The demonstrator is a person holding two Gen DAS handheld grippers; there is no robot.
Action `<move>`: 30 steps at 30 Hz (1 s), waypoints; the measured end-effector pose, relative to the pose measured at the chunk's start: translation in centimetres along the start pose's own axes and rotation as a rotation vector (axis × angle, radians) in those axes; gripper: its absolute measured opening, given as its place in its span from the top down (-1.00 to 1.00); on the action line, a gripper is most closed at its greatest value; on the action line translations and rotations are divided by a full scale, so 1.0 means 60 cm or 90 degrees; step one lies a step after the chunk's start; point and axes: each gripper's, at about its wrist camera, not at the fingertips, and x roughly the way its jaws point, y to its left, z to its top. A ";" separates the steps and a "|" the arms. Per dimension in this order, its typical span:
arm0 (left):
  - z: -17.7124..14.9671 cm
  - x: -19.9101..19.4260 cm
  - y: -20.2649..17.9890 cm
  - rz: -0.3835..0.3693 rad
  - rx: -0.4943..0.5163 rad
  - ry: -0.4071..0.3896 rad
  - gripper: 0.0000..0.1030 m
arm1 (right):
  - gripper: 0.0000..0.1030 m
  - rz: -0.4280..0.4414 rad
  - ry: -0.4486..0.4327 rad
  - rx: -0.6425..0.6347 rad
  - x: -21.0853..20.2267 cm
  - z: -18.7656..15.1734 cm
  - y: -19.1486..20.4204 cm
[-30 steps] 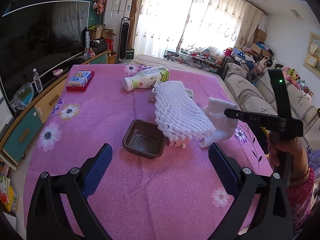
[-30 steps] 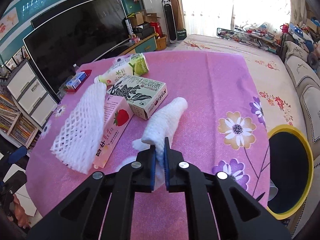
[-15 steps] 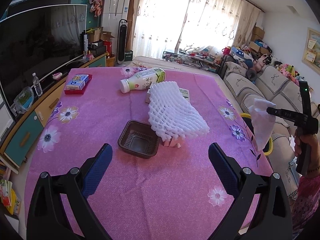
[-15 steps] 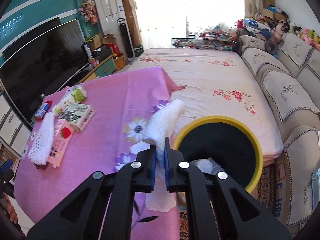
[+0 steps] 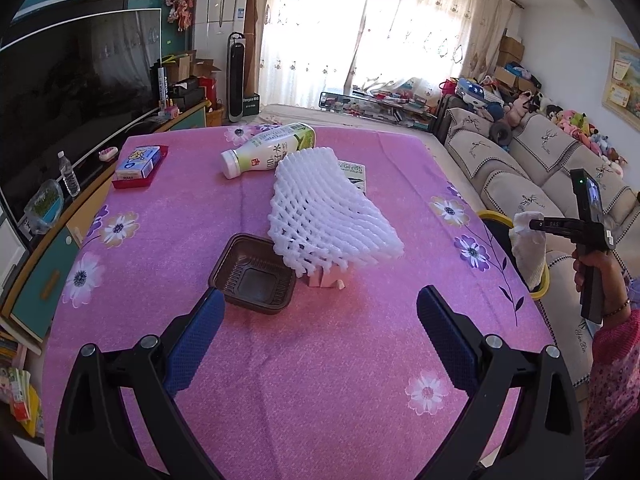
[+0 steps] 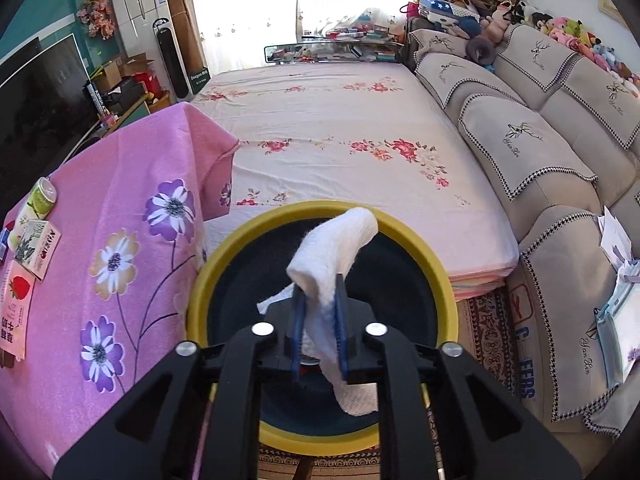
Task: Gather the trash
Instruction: 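Carry the tissue over the bin and open the right gripper, then grasp the white foam net sleeve with the left gripper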
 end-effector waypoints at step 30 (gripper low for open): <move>0.101 0.133 0.016 0.007 0.004 0.036 -0.85 | 0.05 0.031 -0.057 -0.054 -0.073 -0.069 0.073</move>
